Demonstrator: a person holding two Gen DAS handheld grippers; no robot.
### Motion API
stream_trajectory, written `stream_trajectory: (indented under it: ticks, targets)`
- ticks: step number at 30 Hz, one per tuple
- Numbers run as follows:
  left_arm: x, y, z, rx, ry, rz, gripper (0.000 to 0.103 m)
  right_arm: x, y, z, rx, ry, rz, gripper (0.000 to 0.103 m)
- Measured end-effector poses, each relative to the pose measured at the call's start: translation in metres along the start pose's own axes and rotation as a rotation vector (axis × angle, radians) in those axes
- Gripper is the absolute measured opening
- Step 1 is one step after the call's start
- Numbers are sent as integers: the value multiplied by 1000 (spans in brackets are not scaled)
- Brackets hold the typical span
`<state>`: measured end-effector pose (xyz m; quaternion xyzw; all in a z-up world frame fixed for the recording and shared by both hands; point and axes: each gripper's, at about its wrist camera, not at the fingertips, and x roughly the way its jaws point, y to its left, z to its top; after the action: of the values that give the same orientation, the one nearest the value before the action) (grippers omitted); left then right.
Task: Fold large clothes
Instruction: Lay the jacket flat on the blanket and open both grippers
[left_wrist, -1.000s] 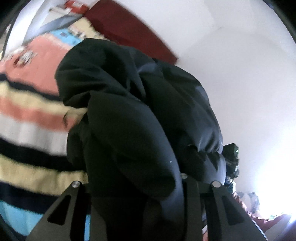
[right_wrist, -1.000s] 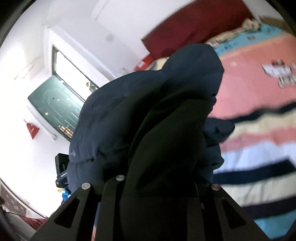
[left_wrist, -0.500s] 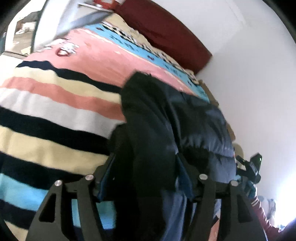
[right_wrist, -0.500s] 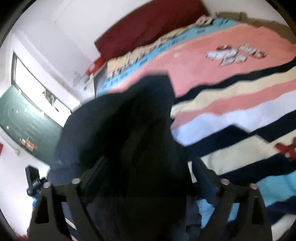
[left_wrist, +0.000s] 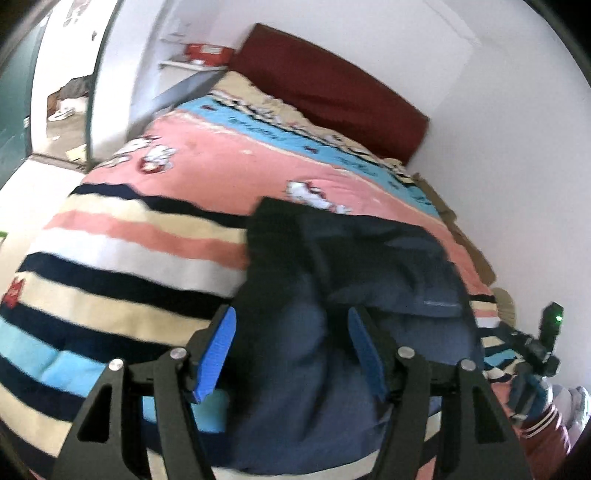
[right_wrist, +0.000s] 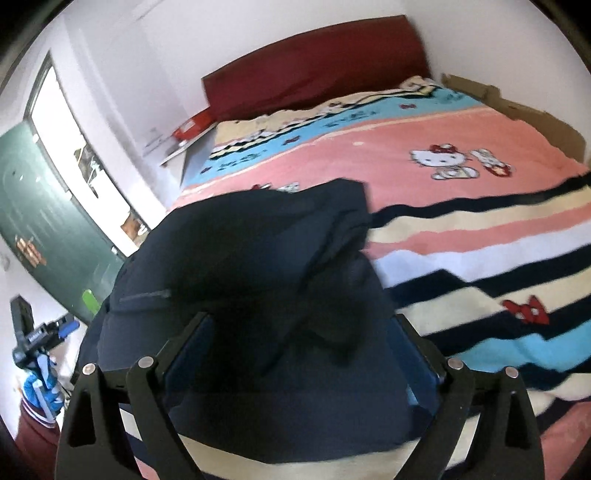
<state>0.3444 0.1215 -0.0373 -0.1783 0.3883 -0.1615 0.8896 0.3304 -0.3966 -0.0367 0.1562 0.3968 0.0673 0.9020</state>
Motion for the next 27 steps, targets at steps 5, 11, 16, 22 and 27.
stream_trajectory:
  ticks: [5, 11, 16, 22, 27]
  targets:
    - [45, -38, -6, 28, 21, -21, 62, 43, 35, -6, -30, -1, 44, 94]
    - [77, -17, -42, 68, 32, 42, 62, 67, 5, -29, 48, 13, 80, 95]
    - [67, 11, -53, 43, 30, 104, 61, 55, -33, -48, 40, 24, 47, 95]
    - [25, 24, -60, -53, 16, 171, 62, 29, -60, -63, 99, 82, -80, 94]
    - [-26, -20, -83, 15, -30, 243, 62, -15, -43, -71, 93, 55, -128, 94]
